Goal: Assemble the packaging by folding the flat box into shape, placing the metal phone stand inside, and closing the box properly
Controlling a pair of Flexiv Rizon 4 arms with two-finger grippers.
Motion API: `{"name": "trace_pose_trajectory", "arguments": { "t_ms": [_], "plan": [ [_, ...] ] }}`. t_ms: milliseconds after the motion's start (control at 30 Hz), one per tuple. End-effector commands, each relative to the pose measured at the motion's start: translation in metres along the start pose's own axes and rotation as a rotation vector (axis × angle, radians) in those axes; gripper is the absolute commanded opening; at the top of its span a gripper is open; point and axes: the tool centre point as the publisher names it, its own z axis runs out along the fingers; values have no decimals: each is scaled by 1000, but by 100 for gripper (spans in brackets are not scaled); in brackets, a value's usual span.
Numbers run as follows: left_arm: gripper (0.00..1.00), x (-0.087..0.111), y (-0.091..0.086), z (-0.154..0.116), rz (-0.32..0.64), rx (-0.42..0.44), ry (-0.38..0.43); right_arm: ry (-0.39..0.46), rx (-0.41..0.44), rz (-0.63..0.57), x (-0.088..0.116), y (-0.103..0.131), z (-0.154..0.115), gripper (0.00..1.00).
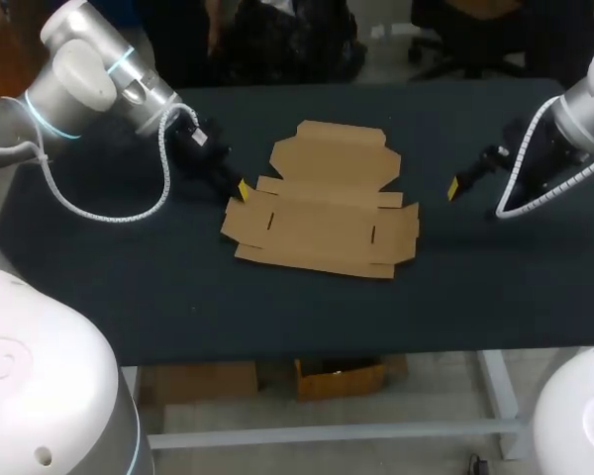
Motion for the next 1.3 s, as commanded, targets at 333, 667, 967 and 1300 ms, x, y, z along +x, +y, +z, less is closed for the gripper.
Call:
{"name": "trace_pose_trajectory", "arguments": {
  "t_ms": [333, 667, 967, 1300],
  "plan": [
    [0, 12, 40, 4, -52, 145, 23, 4, 2, 6, -7, -7, -2, 100],
    [0, 18, 62, 6, -72, 182, 79, 10, 5, 16, -12, -10, -2, 100],
    [0, 20, 75, 11, -82, 185, 87, 13, 9, 21, -13, -10, 0, 100],
    [100, 17, 56, 4, -76, 187, 78, 12, 8, 24, -13, -10, 0, 100]
  ]
}}
